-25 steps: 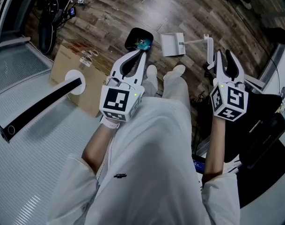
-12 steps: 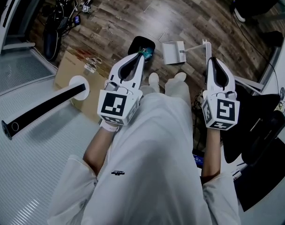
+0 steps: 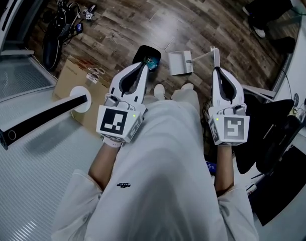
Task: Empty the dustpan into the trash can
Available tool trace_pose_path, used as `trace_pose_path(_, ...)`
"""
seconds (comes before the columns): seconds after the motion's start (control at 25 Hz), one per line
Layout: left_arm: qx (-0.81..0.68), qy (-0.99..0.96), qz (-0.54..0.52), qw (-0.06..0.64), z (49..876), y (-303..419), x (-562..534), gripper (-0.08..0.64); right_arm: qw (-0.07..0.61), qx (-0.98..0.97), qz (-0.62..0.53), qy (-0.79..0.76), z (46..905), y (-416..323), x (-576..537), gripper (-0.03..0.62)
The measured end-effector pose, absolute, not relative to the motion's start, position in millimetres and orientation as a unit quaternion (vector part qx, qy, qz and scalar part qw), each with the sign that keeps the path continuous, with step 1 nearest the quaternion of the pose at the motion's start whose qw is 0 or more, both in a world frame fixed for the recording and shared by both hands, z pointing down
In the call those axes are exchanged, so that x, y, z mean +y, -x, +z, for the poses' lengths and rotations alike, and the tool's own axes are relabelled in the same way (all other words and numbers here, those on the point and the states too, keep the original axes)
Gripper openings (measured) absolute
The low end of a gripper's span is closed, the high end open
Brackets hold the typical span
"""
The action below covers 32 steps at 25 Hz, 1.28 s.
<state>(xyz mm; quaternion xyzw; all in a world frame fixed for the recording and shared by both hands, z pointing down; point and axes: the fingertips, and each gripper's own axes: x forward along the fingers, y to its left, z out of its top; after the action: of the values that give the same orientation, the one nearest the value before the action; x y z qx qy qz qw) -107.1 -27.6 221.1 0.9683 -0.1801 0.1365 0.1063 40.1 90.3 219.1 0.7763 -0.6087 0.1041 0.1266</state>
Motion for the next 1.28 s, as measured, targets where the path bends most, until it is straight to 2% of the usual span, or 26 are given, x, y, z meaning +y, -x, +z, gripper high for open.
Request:
trace_pose_path(0.2,-0.183,-0.969,0.127,0.106,218.3,111.0,-30.1,0.007,0.141,-0.613,0.089,-0.772,220.8,-28.5,96.0,0.012)
trace_pose_path(0.6,-0.172,-0.971,0.131,0.104,221.0,107.1,-29.6,0.007,0.113,-0.606,0.099,-0.781,215.1,-23.5,94.0,0.012)
trace_pose_path(1.28,-0.148,-0.973,0.139,0.106,220.6,98.3,-25.5,0.007,0.115,-0.632,0.098,-0.760,216.6,-8.4,84.3,0.012)
